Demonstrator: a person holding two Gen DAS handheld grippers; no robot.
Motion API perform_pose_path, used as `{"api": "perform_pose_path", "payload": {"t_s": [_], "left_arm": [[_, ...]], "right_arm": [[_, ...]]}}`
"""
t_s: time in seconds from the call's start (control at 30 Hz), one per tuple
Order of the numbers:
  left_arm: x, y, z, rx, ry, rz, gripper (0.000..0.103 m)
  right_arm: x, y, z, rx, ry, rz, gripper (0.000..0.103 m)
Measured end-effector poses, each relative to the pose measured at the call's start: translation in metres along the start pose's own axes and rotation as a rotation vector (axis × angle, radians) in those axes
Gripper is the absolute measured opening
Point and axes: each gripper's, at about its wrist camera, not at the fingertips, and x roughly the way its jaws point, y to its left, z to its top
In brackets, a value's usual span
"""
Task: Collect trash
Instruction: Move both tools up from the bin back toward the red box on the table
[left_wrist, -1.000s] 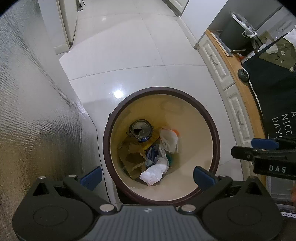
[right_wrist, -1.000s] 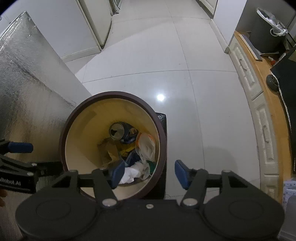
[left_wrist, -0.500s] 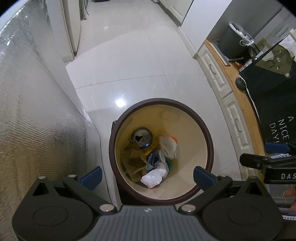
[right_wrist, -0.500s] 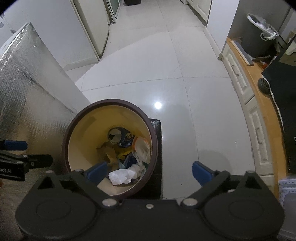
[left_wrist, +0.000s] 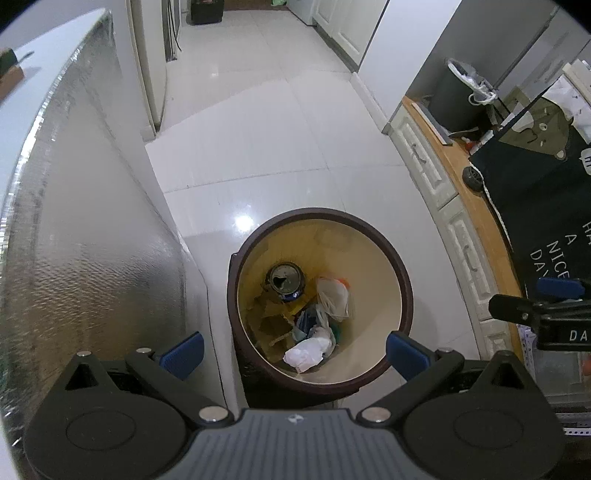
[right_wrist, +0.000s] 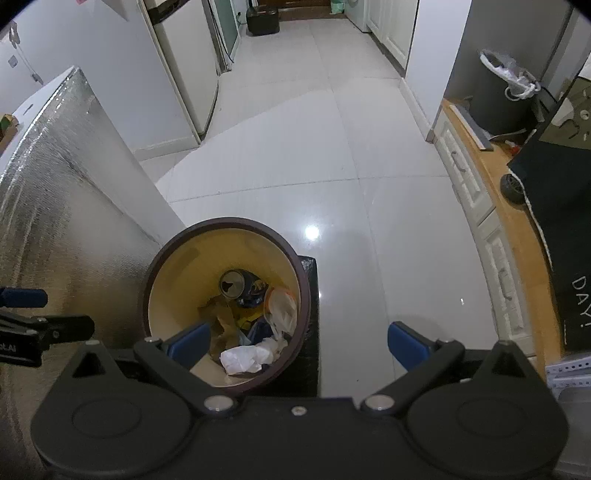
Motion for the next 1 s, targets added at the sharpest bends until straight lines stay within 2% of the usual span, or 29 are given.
{"api": "perform_pose_path", "payload": {"t_s": [0.67,1.0], "left_arm": [[-0.092,-0.004,-0.035,-0.022,-0.139,-0.01,0.103],[-0.148,0.025,-0.059,-0.072,-0.228,0.001,0.103]], "right_arm": [[-0.082,0.01,-0.026,-0.023,-0.129,0.04,0.103],[-0.122,0.04,-0.032,-0.039,-0.215,0.074,0.103]]}}
